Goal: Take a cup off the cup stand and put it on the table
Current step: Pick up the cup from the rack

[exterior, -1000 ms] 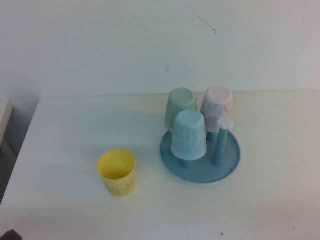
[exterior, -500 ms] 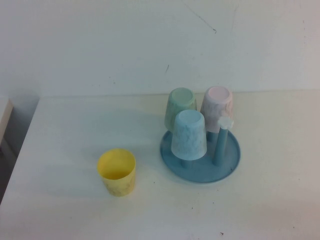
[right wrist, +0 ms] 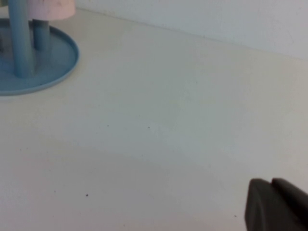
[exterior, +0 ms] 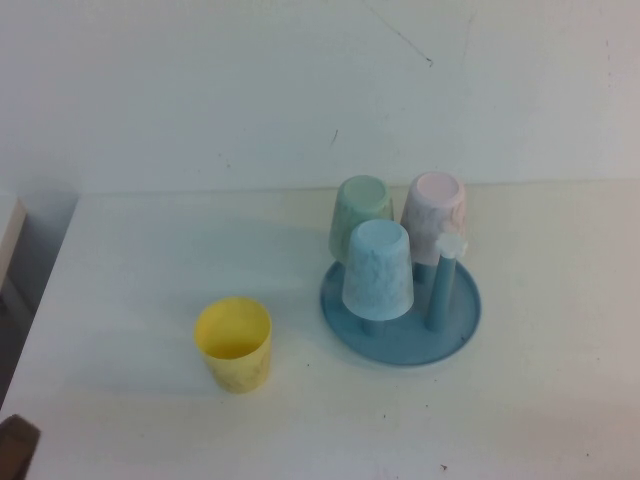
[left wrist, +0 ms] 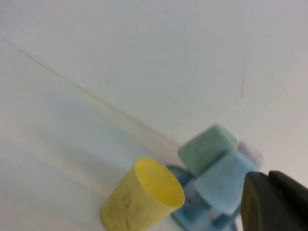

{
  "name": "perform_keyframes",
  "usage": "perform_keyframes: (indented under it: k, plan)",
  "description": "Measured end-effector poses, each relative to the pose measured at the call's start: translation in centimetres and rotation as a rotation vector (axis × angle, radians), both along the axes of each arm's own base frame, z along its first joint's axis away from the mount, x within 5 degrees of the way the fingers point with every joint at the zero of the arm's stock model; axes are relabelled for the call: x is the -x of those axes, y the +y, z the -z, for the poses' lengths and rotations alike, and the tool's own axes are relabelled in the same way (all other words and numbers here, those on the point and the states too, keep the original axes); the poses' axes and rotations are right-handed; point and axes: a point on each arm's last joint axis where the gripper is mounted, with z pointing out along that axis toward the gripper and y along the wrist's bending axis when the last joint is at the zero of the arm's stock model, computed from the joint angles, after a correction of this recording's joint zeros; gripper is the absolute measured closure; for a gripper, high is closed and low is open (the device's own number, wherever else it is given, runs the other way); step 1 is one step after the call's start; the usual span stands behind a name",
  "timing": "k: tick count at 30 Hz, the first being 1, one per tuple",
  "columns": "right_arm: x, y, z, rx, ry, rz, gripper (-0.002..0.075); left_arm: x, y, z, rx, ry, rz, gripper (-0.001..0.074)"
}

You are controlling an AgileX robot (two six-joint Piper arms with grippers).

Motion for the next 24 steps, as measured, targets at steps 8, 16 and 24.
perform_keyframes:
  k: [8,16,24]
  plan:
    - [0.0,0.0,0.0,0.0,0.0,0.0,0.0727,-3.6,-2.3,-9.0,-0.612,0.247,0.437,0.0738]
    - [0.0,0.0,0.0,0.0,0.0,0.0,0.0727,-10.3,-2.6,-15.0,-0.884,0.379,0.66,0.0738]
    - [0.0,0.0,0.0,0.0,0.0,0.0,0.0727,-15.4,-8.1,-16.3,-1.024,0.377,0.869,0.0738]
